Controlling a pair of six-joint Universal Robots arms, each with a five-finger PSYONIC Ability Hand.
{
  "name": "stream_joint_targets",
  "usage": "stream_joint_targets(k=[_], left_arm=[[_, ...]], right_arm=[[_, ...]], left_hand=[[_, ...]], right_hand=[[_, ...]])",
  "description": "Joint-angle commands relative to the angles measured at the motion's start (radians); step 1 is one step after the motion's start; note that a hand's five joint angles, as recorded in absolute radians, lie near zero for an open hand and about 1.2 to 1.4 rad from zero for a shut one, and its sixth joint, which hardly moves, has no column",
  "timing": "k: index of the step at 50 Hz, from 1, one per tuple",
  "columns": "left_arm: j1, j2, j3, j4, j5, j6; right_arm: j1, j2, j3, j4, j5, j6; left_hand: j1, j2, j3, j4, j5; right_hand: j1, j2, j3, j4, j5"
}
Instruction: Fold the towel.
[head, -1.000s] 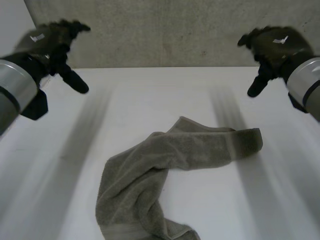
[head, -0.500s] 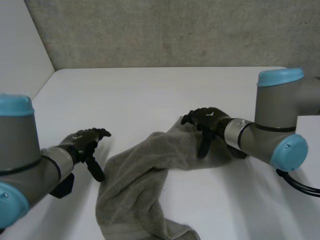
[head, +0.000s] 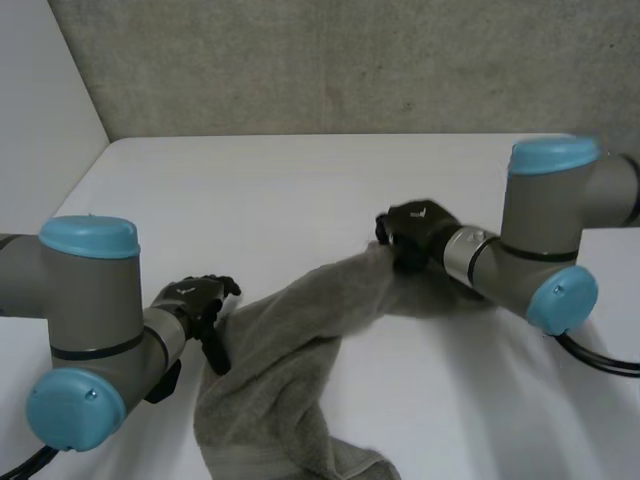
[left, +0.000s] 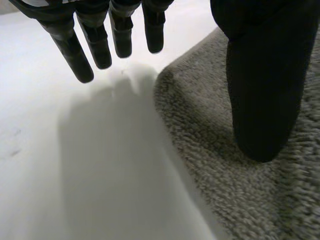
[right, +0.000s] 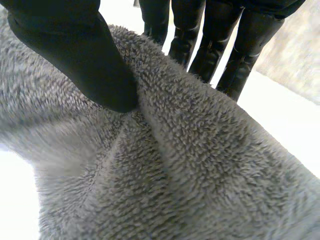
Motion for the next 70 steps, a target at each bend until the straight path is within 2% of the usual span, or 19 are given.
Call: stream_joint_targets(k=[1,5,11,14,18,25,27,42,44,45,47,48,55,56,58,60,64,66,70], left_arm=[[-0.015,-0.036,0.047,0.011,-0.002,0.000],[-0.038,-0.068,0.085,0.011,-0.003,0.000],[-0.065,-0.113,0.154,0.011,0.001,0.000],[-0.084,-0.127,0.193,0.013,0.007,-0.003],[-0.095,-0.142,0.236,0.013,0.007,-0.005],[-0.131,-0.151,0.259,0.014,0.007,-0.008],[-0.131,-0.151,0.259,0.014,0.006,-0.008],[-0.148,-0.196,0.280,0.040,0.039,-0.026],[-0.165,-0.206,0.280,0.051,0.090,-0.031],[-0.165,-0.207,0.280,0.051,0.090,-0.031],[-0.165,-0.210,0.292,0.069,0.116,-0.032],[-0.165,-0.210,0.293,0.069,0.116,-0.032],[-0.107,-0.141,0.453,0.258,0.060,0.015],[-0.107,-0.141,0.454,0.258,0.059,0.015],[-0.053,-0.090,0.512,0.385,0.015,0.089],[-0.044,-0.060,0.523,0.469,0.000,0.128],[-0.041,-0.009,0.518,0.626,-0.008,0.196],[-0.044,0.007,0.483,0.689,-0.005,0.230],[-0.045,0.008,0.406,0.666,-0.002,0.239]], right_arm=[[-0.003,-0.207,0.080,-0.094,-0.002,0.012],[-0.006,-0.292,0.109,-0.143,0.003,0.012],[-0.009,-0.307,0.095,-0.151,0.006,0.011],[-0.009,-0.306,0.085,-0.152,0.004,0.007],[-0.009,-0.303,0.071,-0.152,0.006,0.007],[-0.009,-0.306,0.072,-0.151,0.007,0.004],[-0.009,-0.309,0.079,-0.149,0.007,0.004],[-0.012,-0.352,0.097,-0.154,0.001,0.006],[-0.012,-0.349,0.091,-0.155,0.003,0.003],[-0.012,-0.341,0.083,-0.158,0.004,0.000],[-0.012,-0.335,0.074,-0.164,0.004,-0.003],[-0.012,-0.324,0.062,-0.174,0.006,-0.003],[-0.012,-0.275,-0.024,-0.273,0.042,-0.035],[-0.012,-0.275,-0.042,-0.331,0.056,-0.054],[-0.012,-0.275,-0.052,-0.405,0.073,-0.071],[-0.006,-0.286,-0.035,-0.625,0.108,-0.089],[-0.004,-0.298,0.002,-0.805,0.147,-0.091],[-0.004,-0.301,0.020,-0.827,0.150,-0.092],[-0.003,-0.289,0.062,-0.716,0.141,-0.094]], left_hand=[[0.145,0.142,0.142,0.141,0.145],[0.270,0.268,0.267,0.267,0.271],[0.672,0.669,0.669,0.669,0.672],[0.752,0.750,0.749,0.749,0.753],[0.705,0.703,0.703,0.702,0.706],[0.252,0.249,0.249,0.248,0.252],[0.210,0.207,0.207,0.206,0.210],[0.256,0.254,0.253,0.253,0.257],[0.618,0.615,0.615,0.614,0.618],[0.620,0.618,0.617,0.617,0.621],[1.146,1.143,1.143,1.143,1.147],[1.148,1.146,1.145,1.145,1.149],[1.148,1.146,1.145,1.145,1.149],[1.148,1.146,1.145,1.145,1.149],[1.148,1.146,1.145,1.145,1.149],[1.148,1.146,1.145,1.145,1.149],[1.148,1.146,1.145,1.145,1.149],[1.148,1.146,1.145,1.145,1.149],[1.148,1.146,1.145,1.145,1.149]], right_hand=[[0.475,0.229,0.233,0.211,0.267],[0.475,0.229,0.233,0.211,0.267],[0.475,0.229,0.233,0.211,0.267],[0.475,0.229,0.233,0.211,0.267],[0.475,0.229,0.233,0.211,0.267],[0.475,0.229,0.233,0.211,0.267],[0.475,0.229,0.233,0.211,0.267],[0.475,0.229,0.233,0.211,0.267],[0.475,0.229,0.233,0.211,0.267],[0.475,0.229,0.233,0.211,0.267],[0.475,0.229,0.233,0.211,0.267],[0.475,0.229,0.233,0.211,0.267],[0.475,0.229,0.233,0.211,0.267],[0.475,0.229,0.233,0.211,0.267],[0.475,0.229,0.233,0.211,0.267],[0.475,0.229,0.233,0.211,0.267],[0.475,0.229,0.233,0.211,0.267],[0.475,0.229,0.233,0.211,0.267],[0.475,0.229,0.233,0.211,0.267]])
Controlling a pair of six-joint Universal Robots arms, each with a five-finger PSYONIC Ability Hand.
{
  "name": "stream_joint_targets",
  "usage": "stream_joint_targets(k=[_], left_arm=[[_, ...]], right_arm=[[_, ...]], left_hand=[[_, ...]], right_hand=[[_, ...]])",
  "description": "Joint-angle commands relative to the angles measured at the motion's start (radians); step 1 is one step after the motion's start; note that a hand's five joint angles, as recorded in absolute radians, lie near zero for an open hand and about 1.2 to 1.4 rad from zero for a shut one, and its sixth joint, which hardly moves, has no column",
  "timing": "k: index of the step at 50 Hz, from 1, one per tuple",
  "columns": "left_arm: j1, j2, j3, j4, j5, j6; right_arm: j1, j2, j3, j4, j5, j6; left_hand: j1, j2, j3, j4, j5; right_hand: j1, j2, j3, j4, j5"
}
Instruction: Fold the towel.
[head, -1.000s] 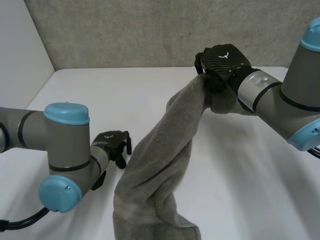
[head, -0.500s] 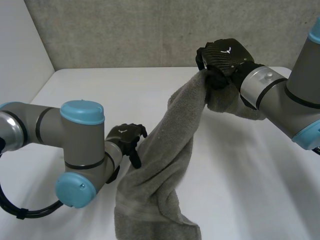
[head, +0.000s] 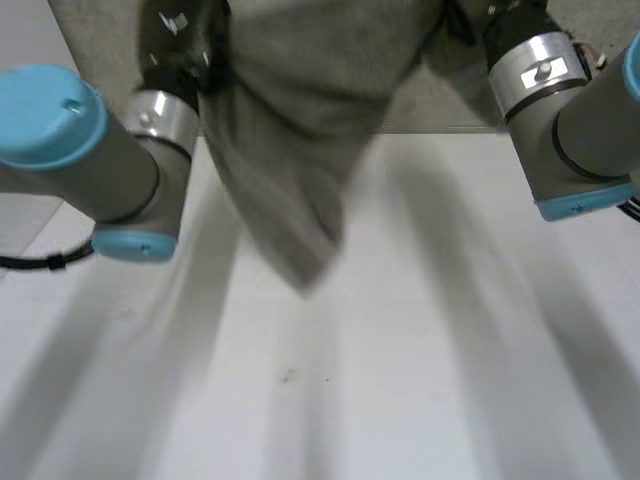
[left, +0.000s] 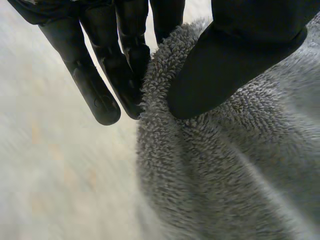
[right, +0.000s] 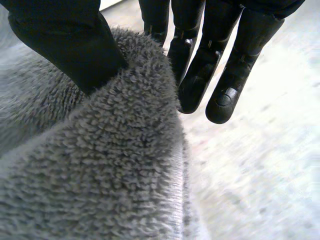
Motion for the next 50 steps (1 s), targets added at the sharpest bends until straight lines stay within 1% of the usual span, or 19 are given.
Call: stream_joint_targets(k=[1,4,6,7,9,10,12,18,21,23,29,31,32,33,34,35,36,40,50], left_arm=[[-0.006,0.017,-0.147,0.038,0.005,0.051],[-0.008,-0.003,-0.239,-0.018,0.007,0.053],[-0.009,-0.026,-0.284,-0.051,0.007,0.056],[-0.009,-0.055,-0.322,-0.084,0.005,0.067],[-0.012,-0.078,-0.356,-0.116,0.005,0.084],[-0.027,-0.097,-0.380,-0.148,0.004,0.108],[-0.050,-0.115,-0.404,-0.179,0.001,0.136],[-0.106,-0.123,-0.467,-0.228,-0.005,0.171],[-0.130,-0.106,-0.491,-0.228,-0.005,0.173],[-0.130,-0.106,-0.491,-0.228,-0.005,0.173],[-0.160,-0.007,-0.536,-0.228,-0.005,0.180],[-0.163,0.018,-0.546,-0.228,-0.005,0.180],[-0.164,0.039,-0.556,-0.228,-0.005,0.183],[-0.164,0.039,-0.556,-0.228,-0.005,0.183],[-0.167,0.062,-0.562,-0.230,-0.005,0.183],[-0.167,0.062,-0.562,-0.230,-0.005,0.183],[-0.160,0.082,-0.572,-0.231,-0.005,0.183],[-0.120,0.113,-0.585,-0.236,-0.004,0.185],[0.044,0.156,-0.605,-0.347,0.025,0.168]], right_arm=[[0.004,0.014,0.079,0.099,-0.007,-0.005],[0.004,0.032,0.086,0.188,-0.025,-0.012],[0.004,0.083,0.104,0.385,-0.071,-0.050],[0.004,0.083,0.104,0.386,-0.071,-0.050],[0.004,0.133,0.126,0.571,-0.094,-0.148],[0.004,0.133,0.126,0.572,-0.094,-0.148],[-0.001,0.167,0.150,0.696,-0.093,-0.244],[-0.014,0.206,0.179,0.727,-0.083,-0.271],[-0.028,0.199,0.210,0.728,-0.080,-0.259],[-0.045,0.164,0.244,0.728,-0.070,-0.234],[-0.083,0.086,0.290,0.728,-0.057,-0.143],[-0.109,0.040,0.316,0.730,-0.057,-0.064],[-0.110,0.040,0.316,0.730,-0.057,-0.064],[-0.129,0.014,0.334,0.727,-0.062,-0.018],[-0.148,-0.012,0.355,0.727,-0.073,0.023],[-0.148,-0.012,0.356,0.727,-0.073,0.024],[-0.165,-0.029,0.378,0.725,-0.077,0.056],[-0.198,-0.060,0.458,0.716,-0.092,0.113],[-0.274,-0.147,0.615,0.673,-0.191,0.146]], left_hand=[[0.214,0.183,0.184,0.183,0.196],[0.214,0.183,0.184,0.183,0.196],[0.214,0.183,0.184,0.183,0.196],[0.214,0.183,0.184,0.183,0.196],[0.214,0.183,0.184,0.183,0.196],[0.214,0.183,0.184,0.183,0.196],[0.214,0.183,0.184,0.183,0.196],[0.214,0.183,0.184,0.183,0.196],[0.214,0.183,0.184,0.183,0.196],[0.214,0.183,0.184,0.183,0.196],[0.214,0.183,0.184,0.183,0.196],[0.147,0.116,0.117,0.116,0.129],[0.002,-0.029,-0.028,-0.030,-0.016],[0.000,-0.031,-0.030,-0.031,-0.018],[-0.157,-0.188,-0.187,-0.188,-0.175],[-0.158,-0.189,-0.188,-0.190,-0.176],[-0.338,-0.370,-0.368,-0.370,-0.356],[-0.510,-0.541,-0.540,-0.542,-0.528],[-0.537,-0.568,-0.567,-0.568,-0.555]], right_hand=[[0.465,0.221,0.206,0.201,0.257],[0.465,0.221,0.206,0.201,0.257],[0.465,0.221,0.206,0.201,0.257],[0.465,0.221,0.206,0.201,0.257],[0.465,0.221,0.206,0.201,0.257],[0.465,0.221,0.206,0.201,0.257],[0.465,0.221,0.206,0.201,0.257],[0.428,0.184,0.169,0.164,0.220],[0.267,0.022,0.007,0.003,0.059],[0.010,-0.235,-0.250,-0.254,-0.198],[-0.306,-0.550,-0.565,-0.570,-0.514],[-0.396,-0.641,-0.656,-0.660,-0.604],[-0.397,-0.641,-0.656,-0.661,-0.605],[-0.405,-0.650,-0.665,-0.669,-0.613],[-0.411,-0.656,-0.671,-0.675,-0.619],[-0.411,-0.656,-0.671,-0.675,-0.619],[-0.411,-0.656,-0.671,-0.675,-0.619],[-0.408,-0.653,-0.668,-0.672,-0.616],[-0.406,-0.650,-0.665,-0.669,-0.613]])
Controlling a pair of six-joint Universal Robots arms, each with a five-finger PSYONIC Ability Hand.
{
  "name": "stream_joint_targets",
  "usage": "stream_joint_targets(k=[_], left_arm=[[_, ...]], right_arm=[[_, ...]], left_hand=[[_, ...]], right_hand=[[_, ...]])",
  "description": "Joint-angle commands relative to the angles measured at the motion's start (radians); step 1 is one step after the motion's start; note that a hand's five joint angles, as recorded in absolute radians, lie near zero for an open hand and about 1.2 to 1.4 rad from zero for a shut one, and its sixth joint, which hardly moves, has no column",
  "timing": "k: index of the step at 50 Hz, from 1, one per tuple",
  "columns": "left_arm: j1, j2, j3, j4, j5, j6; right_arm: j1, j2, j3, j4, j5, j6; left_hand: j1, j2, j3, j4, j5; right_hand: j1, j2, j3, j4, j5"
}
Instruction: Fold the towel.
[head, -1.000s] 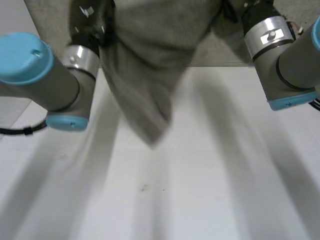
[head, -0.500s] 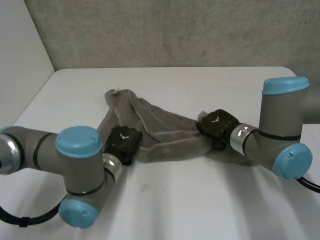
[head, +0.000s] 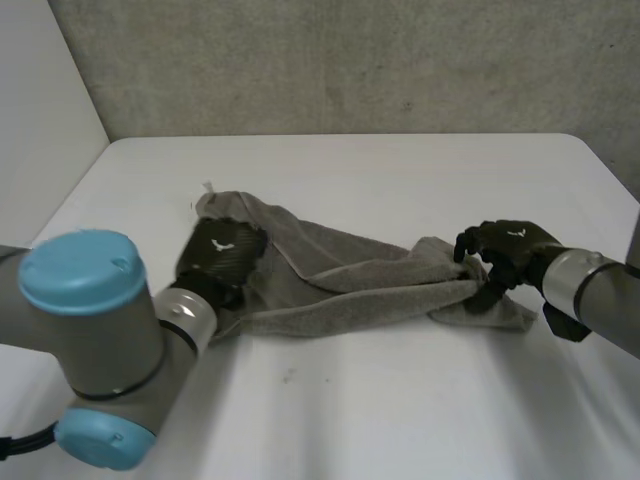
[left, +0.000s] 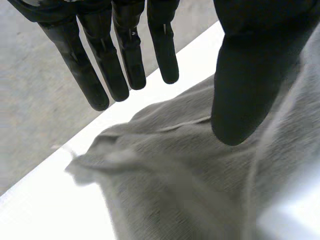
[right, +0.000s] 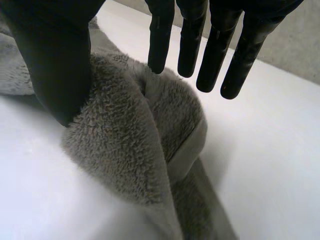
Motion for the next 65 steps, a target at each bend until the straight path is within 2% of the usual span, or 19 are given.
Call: stream_joint_targets(k=[1,7,10,15,22,29,35,45,47,48,50,54,61,65], left_arm=[[0.115,0.020,-0.015,-0.119,0.043,-0.022],[0.147,0.023,-0.053,-0.200,0.134,-0.082],[0.155,0.031,-0.067,-0.200,0.135,-0.088],[0.199,0.037,-0.100,-0.196,0.147,-0.090],[0.198,0.022,-0.100,-0.190,0.178,-0.097],[0.185,-0.004,-0.085,-0.122,0.186,-0.146],[0.146,-0.073,-0.030,-0.107,0.184,-0.172],[0.124,-0.161,0.025,-0.113,0.184,-0.174],[0.113,-0.176,0.045,-0.112,0.184,-0.175],[0.113,-0.176,0.045,-0.111,0.184,-0.175],[0.110,-0.178,0.054,-0.102,0.184,-0.177],[0.112,-0.170,0.051,-0.085,0.180,-0.177],[0.121,0.008,0.006,-0.056,0.177,-0.177],[0.123,0.055,-0.016,-0.052,0.177,-0.171]], right_arm=[[-0.050,-0.060,0.114,-0.039,-0.070,0.015],[-0.089,-0.061,0.145,-0.044,-0.076,0.015],[-0.107,-0.061,0.145,-0.044,-0.076,0.014],[-0.123,-0.061,0.145,-0.044,-0.076,0.005],[-0.126,-0.061,0.146,-0.045,-0.075,0.002],[-0.127,-0.066,0.157,-0.041,-0.066,0.000],[-0.127,-0.069,0.161,-0.036,-0.056,-0.001],[-0.150,-0.069,0.160,-0.035,-0.055,-0.005],[-0.150,-0.069,0.160,-0.033,-0.055,-0.005],[-0.149,-0.069,0.161,-0.035,-0.056,-0.006],[-0.149,-0.069,0.161,-0.033,-0.056,-0.006],[-0.146,-0.069,0.161,-0.031,-0.056,-0.005],[-0.147,-0.069,0.163,0.007,-0.064,0.014],[-0.144,-0.069,0.169,0.056,-0.070,0.014]], left_hand=[[0.016,0.018,0.018,0.018,0.019],[-0.064,-0.062,-0.062,-0.061,-0.060],[-0.067,-0.065,-0.065,-0.064,-0.064],[-0.196,-0.194,-0.194,-0.193,-0.193],[-0.202,-0.200,-0.200,-0.199,-0.199],[-0.175,-0.173,-0.173,-0.173,-0.172],[-0.140,-0.138,-0.138,-0.138,-0.137],[0.018,0.020,0.020,0.021,0.022],[0.246,0.248,0.248,0.248,0.249],[0.247,0.249,0.249,0.250,0.251],[0.756,0.757,0.757,0.758,0.759],[0.793,0.795,0.795,0.796,0.796],[0.793,0.795,0.795,0.796,0.796],[0.793,0.795,0.795,0.796,0.796]], right_hand=[[0.069,0.011,0.022,0.024,0.019],[0.063,0.005,0.016,0.018,0.013],[0.057,-0.001,0.010,0.012,0.007],[0.060,0.002,0.013,0.015,0.010],[0.045,-0.013,-0.002,0.001,-0.005],[0.069,0.011,0.021,0.024,0.019],[0.107,0.049,0.060,0.062,0.057],[0.122,0.064,0.074,0.077,0.072],[0.122,0.064,0.074,0.077,0.072],[0.122,0.064,0.074,0.077,0.072],[0.122,0.064,0.074,0.077,0.072],[0.119,0.061,0.072,0.074,0.069],[0.104,0.046,0.057,0.059,0.054],[0.086,0.029,0.039,0.042,0.036]])
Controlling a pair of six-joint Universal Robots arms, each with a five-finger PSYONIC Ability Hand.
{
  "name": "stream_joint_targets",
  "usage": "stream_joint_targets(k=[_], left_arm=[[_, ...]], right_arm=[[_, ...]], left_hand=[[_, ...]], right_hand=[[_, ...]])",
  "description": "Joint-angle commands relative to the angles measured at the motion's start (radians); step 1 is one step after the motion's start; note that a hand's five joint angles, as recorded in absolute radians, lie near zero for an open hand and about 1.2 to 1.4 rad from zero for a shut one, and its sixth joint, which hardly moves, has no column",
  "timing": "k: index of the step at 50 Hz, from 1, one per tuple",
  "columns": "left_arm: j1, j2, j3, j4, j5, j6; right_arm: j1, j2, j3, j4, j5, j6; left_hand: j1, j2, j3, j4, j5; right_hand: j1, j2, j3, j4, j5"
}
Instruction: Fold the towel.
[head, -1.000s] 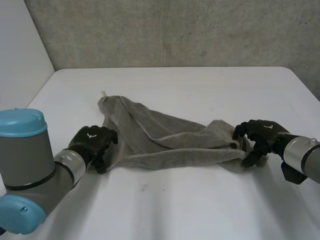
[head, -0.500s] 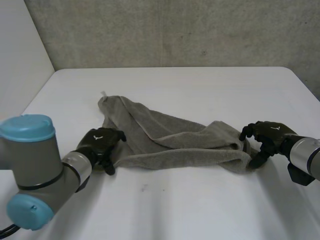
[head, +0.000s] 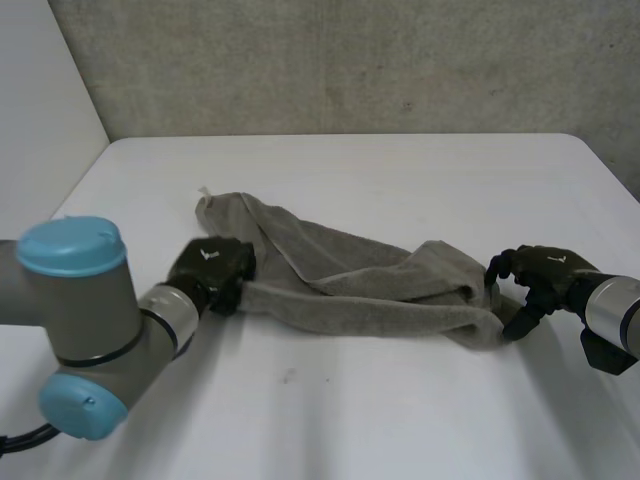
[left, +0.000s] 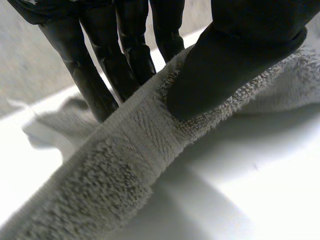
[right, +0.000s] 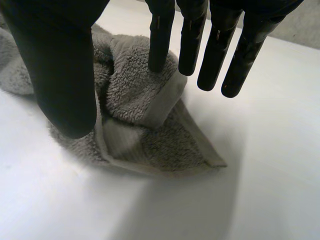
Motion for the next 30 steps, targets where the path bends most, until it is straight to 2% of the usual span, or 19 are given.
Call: stream_joint_targets(k=[1,11,22,30], left_arm=[[0.011,0.147,-0.055,0.012,-0.002,0.009],[0.040,0.192,-0.102,0.003,-0.005,0.015],[0.057,0.214,-0.107,-0.001,-0.004,0.015],[0.057,0.214,-0.107,0.000,-0.004,0.015]], right_arm=[[0.002,0.000,0.013,0.089,-0.015,0.009],[0.002,0.004,0.067,0.089,-0.018,-0.008],[0.005,0.005,0.124,-0.033,-0.030,-0.011],[0.013,0.057,0.132,-0.114,-0.027,-0.008]], left_hand=[[0.235,0.188,0.189,0.189,0.202],[0.235,0.188,0.189,0.189,0.202],[0.235,0.188,0.189,0.189,0.202],[0.235,0.188,0.189,0.189,0.202]], right_hand=[[0.099,0.047,0.056,0.058,0.046],[0.114,0.062,0.071,0.073,0.061],[0.225,0.173,0.182,0.185,0.172],[0.310,0.258,0.267,0.270,0.257]])
